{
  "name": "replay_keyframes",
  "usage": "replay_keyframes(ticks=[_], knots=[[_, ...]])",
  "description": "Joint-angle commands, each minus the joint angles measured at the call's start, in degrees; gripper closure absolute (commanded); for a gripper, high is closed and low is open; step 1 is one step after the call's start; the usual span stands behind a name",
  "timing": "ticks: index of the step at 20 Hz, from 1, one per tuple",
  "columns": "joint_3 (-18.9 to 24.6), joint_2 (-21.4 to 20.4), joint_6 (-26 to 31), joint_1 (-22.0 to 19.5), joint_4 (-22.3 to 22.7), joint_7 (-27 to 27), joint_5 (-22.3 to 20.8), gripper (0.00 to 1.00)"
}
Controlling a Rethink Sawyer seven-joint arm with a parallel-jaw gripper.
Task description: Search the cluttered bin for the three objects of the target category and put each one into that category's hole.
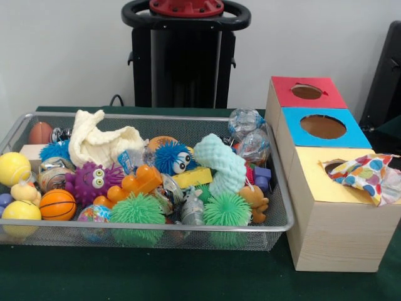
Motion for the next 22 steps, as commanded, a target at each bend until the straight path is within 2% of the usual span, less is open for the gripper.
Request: replay_keyframes(ticks=[1,7,22], knots=[[1.51,8.67,-5.62,-1.21,5.58,6.16,-2.48,1.00],[0.45,10.17,-9.10,-1.20,7.57,6.02,-2.51,1.00],[0.01,7.52,-17.43,-2.49,16.58,4.45,-1.85,1.00]])
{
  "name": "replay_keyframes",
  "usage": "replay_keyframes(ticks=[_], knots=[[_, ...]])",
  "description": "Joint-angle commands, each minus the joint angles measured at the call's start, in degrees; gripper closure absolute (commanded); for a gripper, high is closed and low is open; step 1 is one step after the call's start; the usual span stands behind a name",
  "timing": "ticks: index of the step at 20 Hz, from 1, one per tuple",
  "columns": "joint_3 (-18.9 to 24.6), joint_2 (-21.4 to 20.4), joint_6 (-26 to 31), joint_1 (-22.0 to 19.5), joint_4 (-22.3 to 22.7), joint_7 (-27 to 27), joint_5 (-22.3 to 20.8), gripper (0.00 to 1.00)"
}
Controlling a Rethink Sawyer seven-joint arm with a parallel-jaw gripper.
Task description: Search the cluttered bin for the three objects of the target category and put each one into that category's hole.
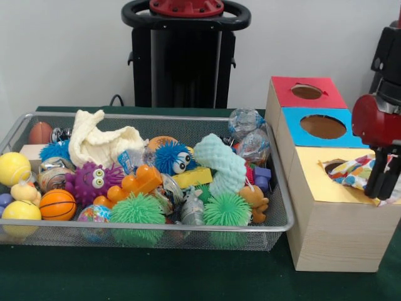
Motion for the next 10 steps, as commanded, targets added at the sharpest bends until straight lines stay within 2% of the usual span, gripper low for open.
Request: replay_keyframes(ticks=[1,7,10], knots=[[-0.01,-1.68,-4.18,-2.47,11.04,4.40,-1.45,1.00],[-0.88,-7.48,-1.51,-2.77,14.87,1.83,-1.17,1.00],[-1.01,-7.42,-2.49,-3.17,15.24,0.98,-2.36,1.00]])
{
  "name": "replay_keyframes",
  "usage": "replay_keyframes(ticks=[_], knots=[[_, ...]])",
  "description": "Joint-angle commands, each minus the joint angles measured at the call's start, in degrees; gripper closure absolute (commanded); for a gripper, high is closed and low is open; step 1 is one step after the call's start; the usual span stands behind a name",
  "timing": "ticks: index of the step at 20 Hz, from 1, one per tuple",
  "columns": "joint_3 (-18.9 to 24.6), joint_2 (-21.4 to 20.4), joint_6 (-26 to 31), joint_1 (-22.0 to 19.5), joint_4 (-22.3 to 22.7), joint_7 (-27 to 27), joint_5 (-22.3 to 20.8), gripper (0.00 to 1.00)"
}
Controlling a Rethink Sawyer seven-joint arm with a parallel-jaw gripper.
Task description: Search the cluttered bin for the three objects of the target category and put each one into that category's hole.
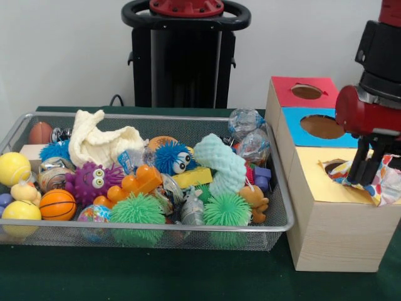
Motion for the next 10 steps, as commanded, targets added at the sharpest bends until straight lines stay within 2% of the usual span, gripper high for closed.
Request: replay_keyframes(ticks=[1,10], knots=[[-1.07,-3.66,-1.38,-2.54,8.54,0.75,-2.89,1.00],[-2.19,-2.30,-2.64,-0.26,8.82,3.27,-3.80,1.00]])
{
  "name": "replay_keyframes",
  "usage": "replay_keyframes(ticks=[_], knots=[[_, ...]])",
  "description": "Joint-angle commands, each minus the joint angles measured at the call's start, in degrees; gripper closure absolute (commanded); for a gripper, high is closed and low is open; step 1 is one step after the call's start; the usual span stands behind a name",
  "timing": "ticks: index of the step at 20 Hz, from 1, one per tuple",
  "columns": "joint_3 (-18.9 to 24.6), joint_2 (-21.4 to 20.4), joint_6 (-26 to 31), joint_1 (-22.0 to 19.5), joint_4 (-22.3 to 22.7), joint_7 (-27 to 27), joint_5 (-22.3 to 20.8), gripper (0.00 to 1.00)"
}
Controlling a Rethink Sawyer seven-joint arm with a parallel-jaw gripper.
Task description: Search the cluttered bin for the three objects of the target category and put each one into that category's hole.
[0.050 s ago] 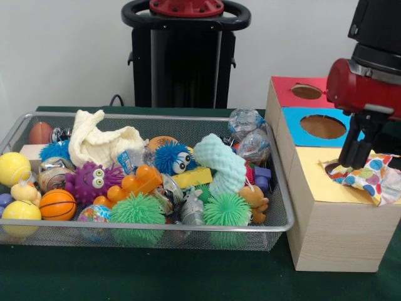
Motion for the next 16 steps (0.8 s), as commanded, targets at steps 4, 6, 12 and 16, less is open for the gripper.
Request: replay_keyframes(ticks=[4,6,12,16], knots=[[-0.29,0.93,-2.89,1.09,7.17,5.07,-2.60,1.00],[-0.51,0.02,-0.75,1.36,7.19,4.51,-1.93,1.00],[-2.77,0.70,-1.29,2.62,5.43,5.18,-3.75,1.00],[-3.62,0.47,-0.36,2.83,4.20,5.80,-2.75,0.00]])
